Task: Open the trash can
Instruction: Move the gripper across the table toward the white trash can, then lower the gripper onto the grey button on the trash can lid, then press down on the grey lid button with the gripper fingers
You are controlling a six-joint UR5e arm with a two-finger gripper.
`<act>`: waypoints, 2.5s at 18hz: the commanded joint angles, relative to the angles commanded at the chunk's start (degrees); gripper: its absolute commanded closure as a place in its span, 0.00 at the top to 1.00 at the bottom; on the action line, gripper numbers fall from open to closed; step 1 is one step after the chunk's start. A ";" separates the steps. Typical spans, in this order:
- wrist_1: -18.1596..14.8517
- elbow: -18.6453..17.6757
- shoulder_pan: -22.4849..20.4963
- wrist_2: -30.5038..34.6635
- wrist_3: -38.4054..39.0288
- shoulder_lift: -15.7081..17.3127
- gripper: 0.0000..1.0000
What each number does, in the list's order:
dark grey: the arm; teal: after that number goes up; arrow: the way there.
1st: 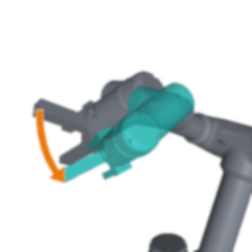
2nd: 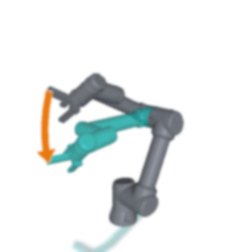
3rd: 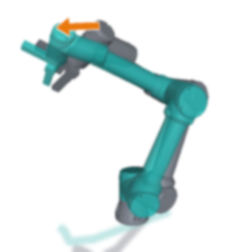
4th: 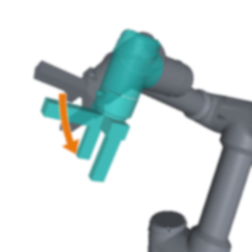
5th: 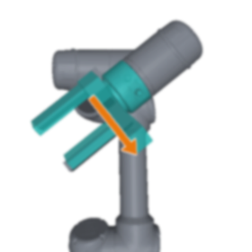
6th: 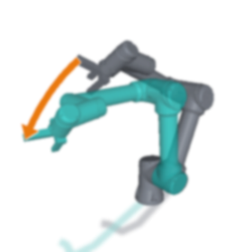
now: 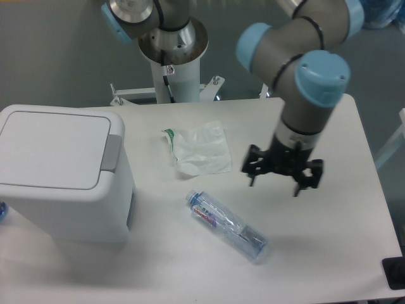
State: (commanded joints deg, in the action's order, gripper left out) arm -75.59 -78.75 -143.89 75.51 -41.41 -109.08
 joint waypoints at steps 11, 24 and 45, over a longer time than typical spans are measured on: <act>0.35 -0.62 2.55 -11.53 13.63 5.01 1.00; 0.61 -0.09 5.55 -17.24 22.95 8.26 1.00; 3.95 -9.84 7.04 -16.10 22.69 12.75 1.00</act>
State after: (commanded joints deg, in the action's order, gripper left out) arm -71.63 -88.59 -136.85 59.41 -18.72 -96.33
